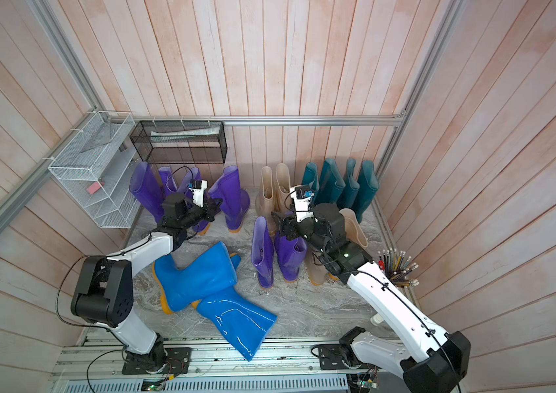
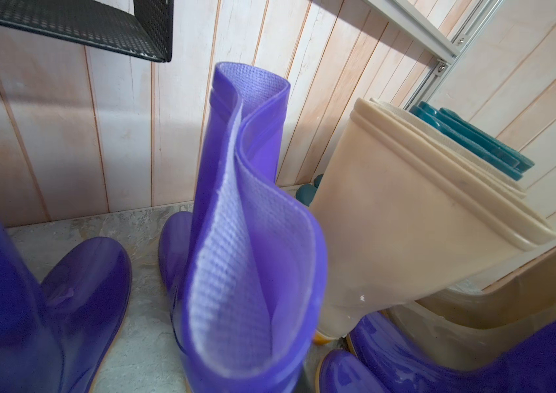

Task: Match and arrange rain boots in pairs
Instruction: Adjust the rain boot at the center of the board.

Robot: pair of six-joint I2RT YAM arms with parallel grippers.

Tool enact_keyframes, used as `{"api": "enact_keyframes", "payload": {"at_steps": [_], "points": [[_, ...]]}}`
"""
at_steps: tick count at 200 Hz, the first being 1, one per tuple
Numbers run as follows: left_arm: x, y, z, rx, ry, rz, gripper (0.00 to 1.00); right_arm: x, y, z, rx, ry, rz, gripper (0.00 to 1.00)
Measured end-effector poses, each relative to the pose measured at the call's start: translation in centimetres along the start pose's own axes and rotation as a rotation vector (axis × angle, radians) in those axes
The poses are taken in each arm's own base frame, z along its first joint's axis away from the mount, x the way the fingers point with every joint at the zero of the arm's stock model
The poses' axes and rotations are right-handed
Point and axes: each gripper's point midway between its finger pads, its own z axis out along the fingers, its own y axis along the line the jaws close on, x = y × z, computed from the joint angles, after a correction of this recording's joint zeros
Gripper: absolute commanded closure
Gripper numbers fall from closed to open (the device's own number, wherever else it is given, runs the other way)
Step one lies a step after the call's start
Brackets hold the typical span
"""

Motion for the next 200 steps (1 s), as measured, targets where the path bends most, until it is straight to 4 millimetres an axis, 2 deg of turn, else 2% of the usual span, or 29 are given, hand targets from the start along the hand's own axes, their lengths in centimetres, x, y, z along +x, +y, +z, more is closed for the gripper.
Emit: {"api": "enact_keyframes", "payload": {"at_steps": [69,91,96,104,124,145,159,173,188,200], "points": [[-0.1,-0.9,3.3,0.062,-0.011,-0.085,1.00,0.0,0.0,0.0,0.001,0.001,0.000,0.29],[-0.2,-1.1,3.4,0.072,-0.012,-0.110,0.66,0.0,0.0,0.0,0.001,0.001,0.000,0.29],[-0.2,-1.2,3.4,0.075,-0.013,-0.117,0.51,0.0,0.0,0.0,0.001,0.001,0.000,0.29],[-0.3,-1.3,3.4,0.079,-0.015,-0.118,0.33,0.0,0.0,0.0,0.001,0.002,0.000,0.29],[-0.9,-1.8,2.9,0.088,-0.016,-0.127,0.05,0.0,0.0,0.0,0.001,0.002,0.000,0.29],[-3.2,-3.6,0.7,0.105,-0.048,-0.108,0.01,0.0,0.0,0.0,0.000,0.002,0.000,0.29],[-5.8,-5.3,-2.0,0.101,-0.110,-0.078,0.01,0.1,0.1,0.0,-0.005,0.003,0.000,0.29],[-8.7,-6.6,-5.6,0.055,-0.201,-0.057,0.03,0.1,0.2,0.0,-0.011,0.004,0.000,0.29],[-10.7,-6.8,-9.1,-0.031,-0.292,-0.069,0.08,0.1,0.3,0.0,-0.017,0.005,0.000,0.29],[-10.9,-5.9,-11.1,-0.113,-0.330,-0.101,0.16,0.1,0.4,0.0,-0.021,0.006,0.000,0.29]]}}
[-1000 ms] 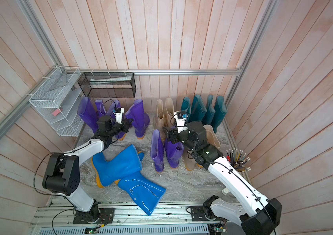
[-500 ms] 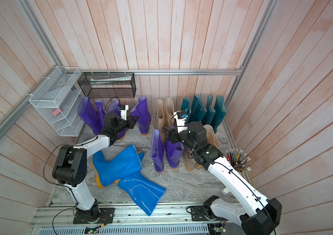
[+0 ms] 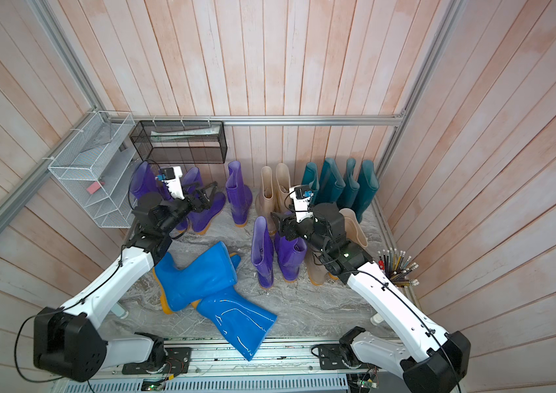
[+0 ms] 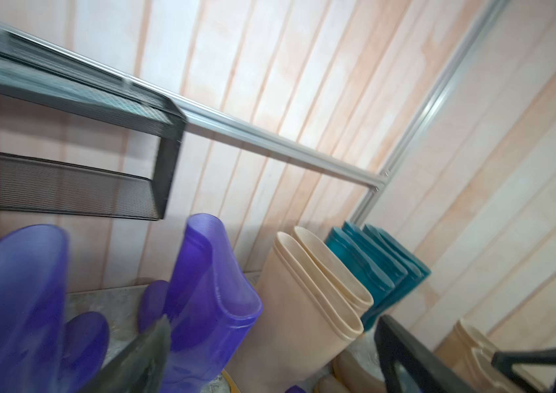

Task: Match and arrange rain boots in pairs
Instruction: Adjust the rain boot at the center of the board, then pair a pair of rain boots at the center of the board.

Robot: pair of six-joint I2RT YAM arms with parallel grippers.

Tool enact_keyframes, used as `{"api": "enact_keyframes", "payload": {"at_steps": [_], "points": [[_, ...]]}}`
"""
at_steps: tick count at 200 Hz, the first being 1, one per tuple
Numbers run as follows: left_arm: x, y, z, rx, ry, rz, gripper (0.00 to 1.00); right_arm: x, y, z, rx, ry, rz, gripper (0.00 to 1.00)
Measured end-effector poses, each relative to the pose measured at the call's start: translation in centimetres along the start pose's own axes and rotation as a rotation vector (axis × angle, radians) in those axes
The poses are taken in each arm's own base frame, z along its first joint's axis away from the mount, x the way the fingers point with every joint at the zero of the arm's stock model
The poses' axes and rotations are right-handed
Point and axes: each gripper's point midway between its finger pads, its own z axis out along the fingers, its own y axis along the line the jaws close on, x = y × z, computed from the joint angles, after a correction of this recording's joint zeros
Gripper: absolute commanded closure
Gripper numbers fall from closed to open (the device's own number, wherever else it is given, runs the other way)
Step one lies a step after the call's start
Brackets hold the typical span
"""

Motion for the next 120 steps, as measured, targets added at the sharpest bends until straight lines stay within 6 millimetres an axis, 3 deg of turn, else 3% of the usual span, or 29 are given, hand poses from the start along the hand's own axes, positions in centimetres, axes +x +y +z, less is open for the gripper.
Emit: {"api": "enact_keyframes", "payload": {"at_steps": [12,20,26,34,47,67,91,120], "points": [[0.6,1.8,-1.2,-0.086,-0.003,-0.016,0.26,0.0,0.1,0.0,-0.004,0.001,0.000,0.29],[1.9,3.5,-1.8,-0.147,0.016,-0.043,0.36,0.0,0.1,0.0,-0.008,0.001,0.000,0.29],[3.2,4.7,-2.1,-0.186,0.040,-0.048,0.39,0.0,0.2,0.0,-0.011,0.002,0.000,0.29],[5.2,6.5,-2.5,-0.239,0.083,-0.065,0.38,0.0,0.3,0.0,-0.016,0.003,0.000,0.29],[8.7,9.3,-3.4,-0.319,0.159,-0.078,0.25,0.1,0.4,0.0,-0.021,0.004,0.000,0.29],[12.4,12.3,-4.6,-0.402,0.236,-0.107,0.16,0.1,0.4,0.0,-0.025,0.005,0.000,0.29],[14.1,14.2,-5.0,-0.428,0.254,-0.115,0.16,0.1,0.5,0.0,-0.027,0.005,0.000,0.29],[15.8,15.9,-3.0,-0.383,0.290,-0.128,0.24,0.1,0.4,0.0,-0.027,0.006,0.000,0.29]]}}
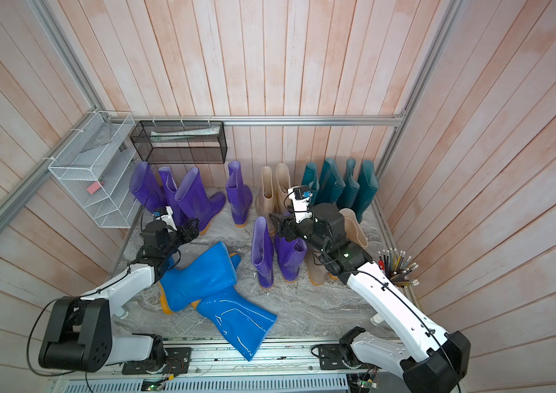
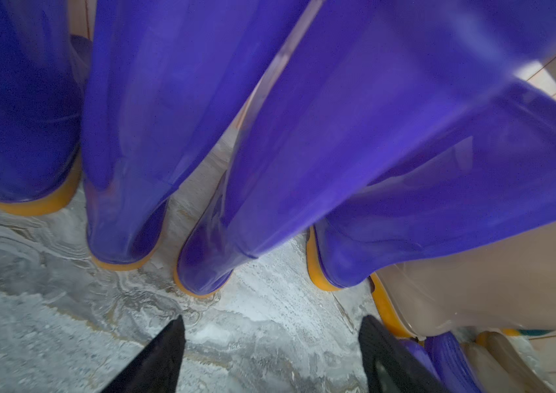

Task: Match and arrange rain boots in pairs
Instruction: Pair a pair of rain boots at the center of the board.

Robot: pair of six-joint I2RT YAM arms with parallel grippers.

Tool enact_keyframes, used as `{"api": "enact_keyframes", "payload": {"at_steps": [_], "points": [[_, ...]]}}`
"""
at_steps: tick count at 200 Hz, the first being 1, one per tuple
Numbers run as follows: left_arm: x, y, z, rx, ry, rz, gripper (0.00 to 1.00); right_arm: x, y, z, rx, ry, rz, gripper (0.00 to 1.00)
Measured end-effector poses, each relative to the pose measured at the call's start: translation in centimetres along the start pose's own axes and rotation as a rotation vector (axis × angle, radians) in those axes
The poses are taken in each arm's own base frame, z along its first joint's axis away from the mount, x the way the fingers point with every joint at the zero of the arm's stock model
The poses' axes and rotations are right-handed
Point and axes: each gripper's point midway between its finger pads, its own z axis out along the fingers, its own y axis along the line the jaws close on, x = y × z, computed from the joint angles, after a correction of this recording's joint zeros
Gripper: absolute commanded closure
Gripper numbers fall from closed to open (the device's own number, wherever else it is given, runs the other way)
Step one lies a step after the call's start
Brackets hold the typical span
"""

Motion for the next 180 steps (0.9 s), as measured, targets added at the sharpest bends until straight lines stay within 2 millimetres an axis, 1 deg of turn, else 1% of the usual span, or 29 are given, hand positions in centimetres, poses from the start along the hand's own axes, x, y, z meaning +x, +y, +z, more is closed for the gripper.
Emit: {"api": "enact_keyframes", "payload": {"at_steps": [23,41,54,72,84,113,122,130,162,180], "points": [[0.6,0.0,1.6,0.032,0.020,0.008,0.28,0.1,0.0,0.0,0.001,0.002,0.000,0.29],[0.3,-0.3,2.5,0.057,0.016,0.011,0.38,0.5,-0.1,0.1,0.002,0.009,0.001,0.29],[-0.3,-0.8,3.1,0.081,0.008,0.010,0.43,0.8,-0.2,0.1,0.004,0.016,0.002,0.29],[-0.7,-1.4,3.7,0.122,0.007,0.006,0.63,0.8,-0.2,0.1,0.005,0.016,0.002,0.29],[-1.0,-1.9,4.2,0.150,0.008,-0.005,0.74,0.8,-0.2,0.1,0.008,0.015,0.002,0.29],[-1.7,-3.4,4.6,0.215,0.000,-0.018,0.86,0.8,-0.3,0.1,0.011,0.014,0.002,0.29],[-1.7,-3.9,4.6,0.229,0.002,-0.025,0.95,0.8,-0.3,0.1,0.011,0.014,0.002,0.29],[-1.7,-4.3,4.7,0.241,0.004,-0.020,1.00,0.8,-0.3,0.1,0.012,0.014,0.002,0.29],[-1.9,-6.1,5.4,0.286,0.009,-0.008,1.00,0.7,-0.4,0.1,0.014,0.014,0.002,0.29],[-1.9,-6.8,5.8,0.302,0.010,-0.003,1.00,0.8,-0.4,0.1,0.016,0.014,0.002,0.29]]}}
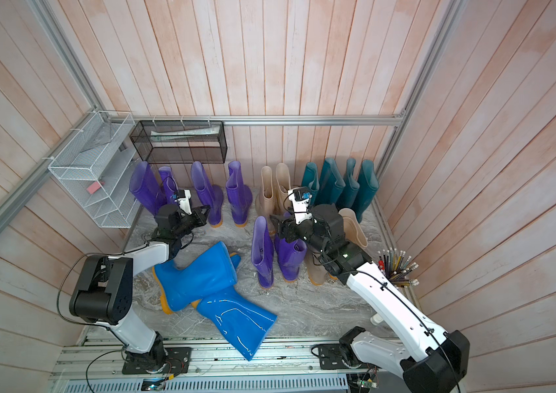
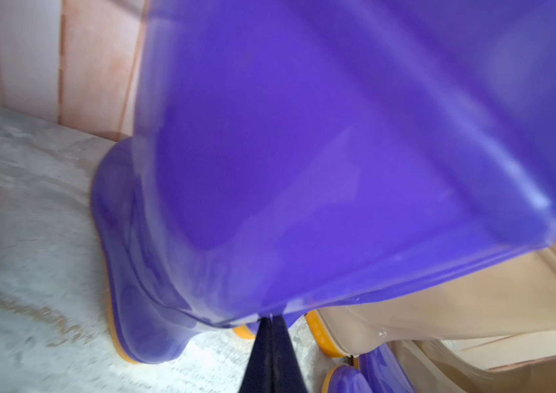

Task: Match and arrange rain boots in pairs
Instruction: Pair a pair of rain boots at the center of the board.

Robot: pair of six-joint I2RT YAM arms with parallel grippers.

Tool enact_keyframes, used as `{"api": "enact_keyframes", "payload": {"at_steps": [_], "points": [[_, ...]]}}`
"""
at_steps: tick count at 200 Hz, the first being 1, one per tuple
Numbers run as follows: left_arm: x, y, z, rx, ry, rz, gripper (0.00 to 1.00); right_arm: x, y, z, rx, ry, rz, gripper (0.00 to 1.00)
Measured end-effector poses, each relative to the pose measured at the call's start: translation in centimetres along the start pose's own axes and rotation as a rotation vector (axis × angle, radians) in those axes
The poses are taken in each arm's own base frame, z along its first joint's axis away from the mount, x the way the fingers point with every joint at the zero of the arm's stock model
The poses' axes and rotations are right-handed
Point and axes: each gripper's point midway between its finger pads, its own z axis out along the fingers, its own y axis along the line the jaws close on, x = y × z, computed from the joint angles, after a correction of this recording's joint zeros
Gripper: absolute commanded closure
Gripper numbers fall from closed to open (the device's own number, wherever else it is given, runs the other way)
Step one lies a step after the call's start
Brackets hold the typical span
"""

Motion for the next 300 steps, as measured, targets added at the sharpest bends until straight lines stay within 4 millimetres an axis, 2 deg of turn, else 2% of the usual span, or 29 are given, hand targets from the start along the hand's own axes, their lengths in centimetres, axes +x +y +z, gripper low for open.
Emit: {"api": "enact_keyframes", "payload": {"at_steps": [17,22,29,33,41,49,84,109,128,147,164,175,189,200,208,268,300], "points": [[0.1,-0.3,0.2,0.007,0.001,0.004,1.00,0.0,0.0,0.0,0.001,0.000,0.000,0.29],[0.2,-0.4,0.3,0.007,0.002,0.005,0.88,0.0,0.0,0.0,0.001,0.000,0.000,0.29],[0.2,-0.5,0.3,0.004,0.001,0.008,0.58,0.0,-0.1,0.0,0.003,0.000,-0.001,0.29],[0.2,-0.6,0.4,0.002,0.000,0.012,0.46,0.0,-0.1,0.0,0.003,0.000,-0.001,0.29],[0.3,-0.6,0.4,-0.005,-0.003,0.013,0.31,0.0,-0.1,0.0,0.003,-0.001,-0.001,0.29],[0.2,-0.8,0.4,-0.009,-0.006,0.014,0.21,0.0,-0.1,0.0,0.004,-0.001,-0.002,0.29],[-0.3,-2.1,-0.3,-0.038,-0.047,0.040,0.00,-0.1,0.0,-0.1,0.003,-0.002,-0.004,0.29],[-1.1,-2.0,-0.9,-0.109,-0.100,0.051,0.00,-0.1,0.0,0.0,0.003,-0.002,-0.004,0.29],[-1.8,-1.0,-0.6,-0.178,-0.135,0.050,0.00,-0.1,0.0,0.0,0.003,-0.002,-0.004,0.28],[-2.7,0.3,0.8,-0.229,-0.160,0.060,0.00,-0.1,0.0,-0.1,0.003,-0.002,-0.005,0.28],[-3.0,1.4,2.7,-0.260,-0.163,0.085,0.10,-0.1,0.0,-0.1,0.003,-0.002,-0.008,0.28],[-2.7,2.1,3.5,-0.271,-0.154,0.112,0.27,-0.1,0.0,-0.1,0.003,0.000,-0.009,0.28],[-2.0,2.7,4.0,-0.272,-0.136,0.133,0.58,0.0,-0.1,-0.1,0.005,0.004,-0.011,0.28],[-2.0,2.6,4.2,-0.260,-0.134,0.150,0.85,0.1,-0.2,-0.2,0.011,0.008,-0.013,0.28],[-2.0,2.5,4.2,-0.249,-0.132,0.160,1.00,0.2,-0.3,-0.3,0.016,0.011,-0.014,0.28],[-1.1,1.1,4.2,-0.096,-0.065,0.240,1.00,-0.1,-0.5,-0.6,0.028,0.003,-0.017,0.28],[-0.3,0.6,3.2,-0.013,-0.054,0.269,1.00,-0.1,-0.5,-0.6,0.028,0.004,-0.017,0.28]]}}
